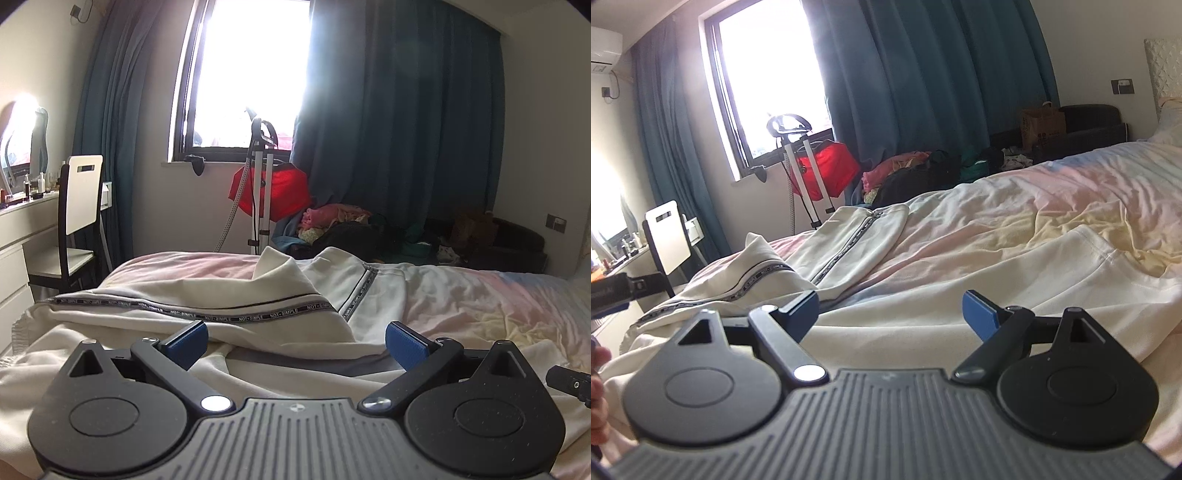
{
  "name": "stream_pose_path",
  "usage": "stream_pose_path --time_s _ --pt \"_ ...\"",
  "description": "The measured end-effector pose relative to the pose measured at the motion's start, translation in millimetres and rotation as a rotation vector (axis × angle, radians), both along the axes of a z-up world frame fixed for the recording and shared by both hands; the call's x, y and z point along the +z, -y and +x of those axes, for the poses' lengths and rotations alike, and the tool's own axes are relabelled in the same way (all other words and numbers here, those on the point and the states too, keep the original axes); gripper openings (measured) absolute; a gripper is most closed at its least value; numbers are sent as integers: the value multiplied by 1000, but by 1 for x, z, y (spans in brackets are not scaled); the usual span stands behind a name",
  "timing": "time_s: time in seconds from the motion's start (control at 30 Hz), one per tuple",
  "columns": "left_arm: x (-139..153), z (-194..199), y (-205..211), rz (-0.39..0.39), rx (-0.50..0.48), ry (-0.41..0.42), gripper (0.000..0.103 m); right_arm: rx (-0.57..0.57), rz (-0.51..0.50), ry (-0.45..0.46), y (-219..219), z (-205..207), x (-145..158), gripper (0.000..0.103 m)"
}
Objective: Fold clothes
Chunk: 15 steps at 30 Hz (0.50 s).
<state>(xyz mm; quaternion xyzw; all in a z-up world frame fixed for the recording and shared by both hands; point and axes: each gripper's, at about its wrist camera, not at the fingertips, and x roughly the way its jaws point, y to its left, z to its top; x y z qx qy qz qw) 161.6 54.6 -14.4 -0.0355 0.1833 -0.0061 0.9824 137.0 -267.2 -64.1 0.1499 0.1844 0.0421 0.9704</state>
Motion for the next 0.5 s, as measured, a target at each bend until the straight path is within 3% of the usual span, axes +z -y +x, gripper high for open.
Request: stream_pose_path --time_s 0.13,0.27,0.4,0.5 --pt "-7 10 7 59 -29 -7 103 7 80 -84 4 16 -18 86" --pt "-18 6 -1 87 2 -26 103 43 130 -155 -3 61 -33 83" --pt "-34 -8 -16 97 0 -52 103 44 193 -129 -12 145 -51 83" --pt "-40 -3 -29 53 14 -82 103 49 179 -119 -23 220 -58 81"
